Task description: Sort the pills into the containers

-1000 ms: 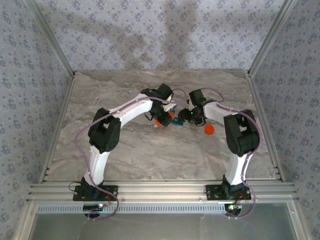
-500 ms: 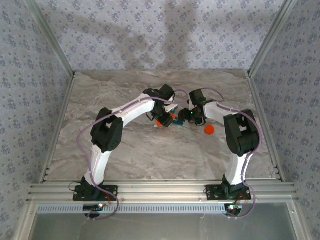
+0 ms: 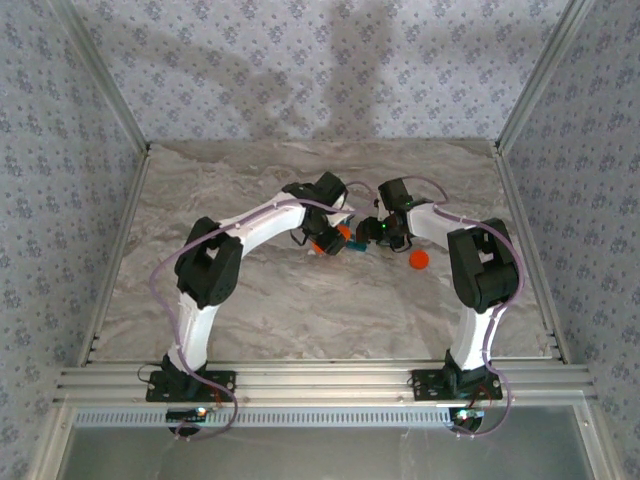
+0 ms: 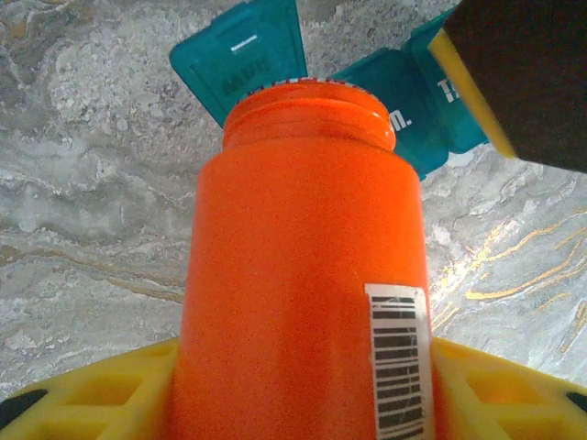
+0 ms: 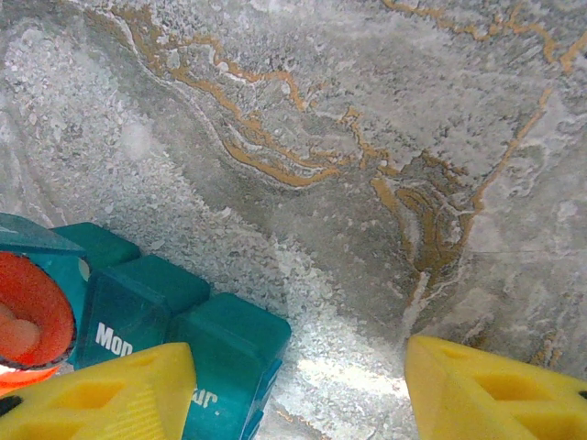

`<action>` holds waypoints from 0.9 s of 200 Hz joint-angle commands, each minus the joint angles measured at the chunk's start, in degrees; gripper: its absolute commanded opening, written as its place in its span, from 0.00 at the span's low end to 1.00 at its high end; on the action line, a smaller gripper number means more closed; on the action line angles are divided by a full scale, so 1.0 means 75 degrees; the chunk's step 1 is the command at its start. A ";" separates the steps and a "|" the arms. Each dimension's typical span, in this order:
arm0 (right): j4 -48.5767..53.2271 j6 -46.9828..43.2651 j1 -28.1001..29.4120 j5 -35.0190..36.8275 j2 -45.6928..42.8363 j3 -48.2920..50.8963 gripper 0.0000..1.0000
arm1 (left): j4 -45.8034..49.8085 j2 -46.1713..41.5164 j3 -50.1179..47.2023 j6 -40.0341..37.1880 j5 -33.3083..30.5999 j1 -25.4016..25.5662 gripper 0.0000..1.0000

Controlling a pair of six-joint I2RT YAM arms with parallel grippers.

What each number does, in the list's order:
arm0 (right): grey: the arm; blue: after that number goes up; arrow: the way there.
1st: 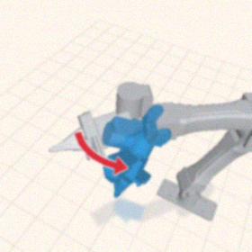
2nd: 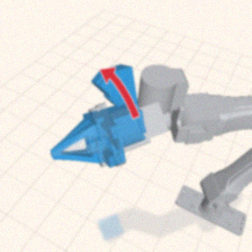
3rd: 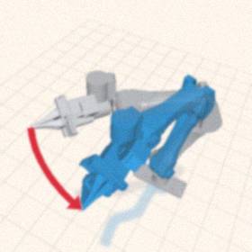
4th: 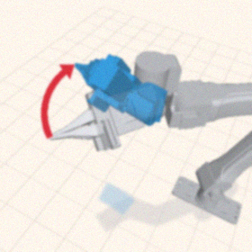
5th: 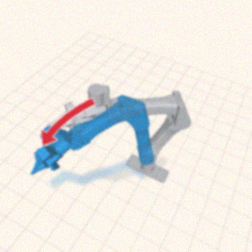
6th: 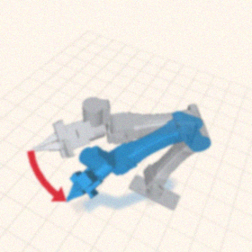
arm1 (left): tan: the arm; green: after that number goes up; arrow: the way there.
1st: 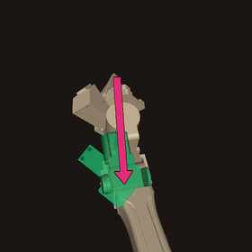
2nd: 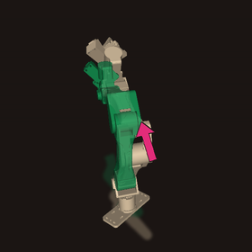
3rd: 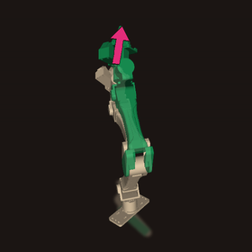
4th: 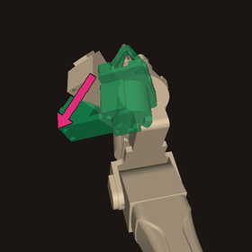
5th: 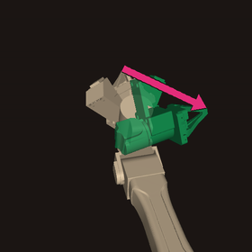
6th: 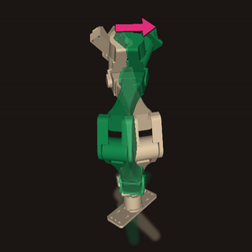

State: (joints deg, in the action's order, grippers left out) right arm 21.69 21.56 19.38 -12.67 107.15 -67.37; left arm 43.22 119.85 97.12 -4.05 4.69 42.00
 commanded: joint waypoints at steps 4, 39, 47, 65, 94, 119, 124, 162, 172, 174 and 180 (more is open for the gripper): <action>0.0332 0.0037 -0.0052 0.0119 0.0268 -0.0064 0.64 | -0.0379 -0.0421 -0.0427 -0.0011 0.0287 -0.0057 0.00; 0.0342 0.0036 -0.0049 0.0119 0.0268 -0.0063 0.64 | -0.1108 -0.0828 -0.1037 0.0046 0.0551 -0.0146 0.00; 0.0348 0.0028 -0.0056 0.0119 0.0268 -0.0060 0.64 | -0.1286 -0.0942 -0.1197 0.0080 0.0609 -0.0167 0.00; 0.0349 0.0033 -0.0054 0.0119 0.0282 -0.0055 0.64 | -0.1676 -0.1196 -0.1538 0.0117 0.0760 -0.0226 0.00; 0.0348 0.0033 -0.0047 0.0130 0.0279 -0.0060 0.64 | -0.2272 -0.1600 -0.2069 0.0145 0.1011 -0.0292 0.00; 0.0364 0.0052 -0.0053 0.0107 0.0268 -0.0063 0.64 | -0.2833 -0.1927 -0.2548 0.0142 0.1215 -0.0335 0.00; 0.0342 0.0046 -0.0055 0.0106 0.0273 -0.0062 0.64 | -0.2950 -0.1967 -0.2632 0.0151 0.1262 -0.0337 0.00; 0.0273 0.0074 -0.0048 0.0057 0.0247 -0.0033 0.64 | -0.3729 -0.2261 -0.3212 0.0209 0.1539 -0.0397 0.00; 0.0279 0.0068 -0.0041 0.0060 0.0233 -0.0027 0.64 | -0.3886 -0.2312 -0.3343 0.0222 0.1592 -0.0417 0.00; 0.0273 0.0076 -0.0044 0.0063 0.0224 -0.0025 0.64 | -0.3920 -0.2324 -0.3355 0.0232 0.1599 -0.0419 0.00; 0.0281 0.0075 -0.0043 0.0060 0.0212 -0.0026 0.64 | -0.4032 -0.2348 -0.3433 0.0235 0.1654 -0.0430 0.00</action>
State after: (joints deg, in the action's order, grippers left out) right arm 21.69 21.56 19.22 -12.86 107.20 -67.40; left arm 18.65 105.06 73.36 -2.98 14.15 39.35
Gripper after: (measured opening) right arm 0.639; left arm 0.538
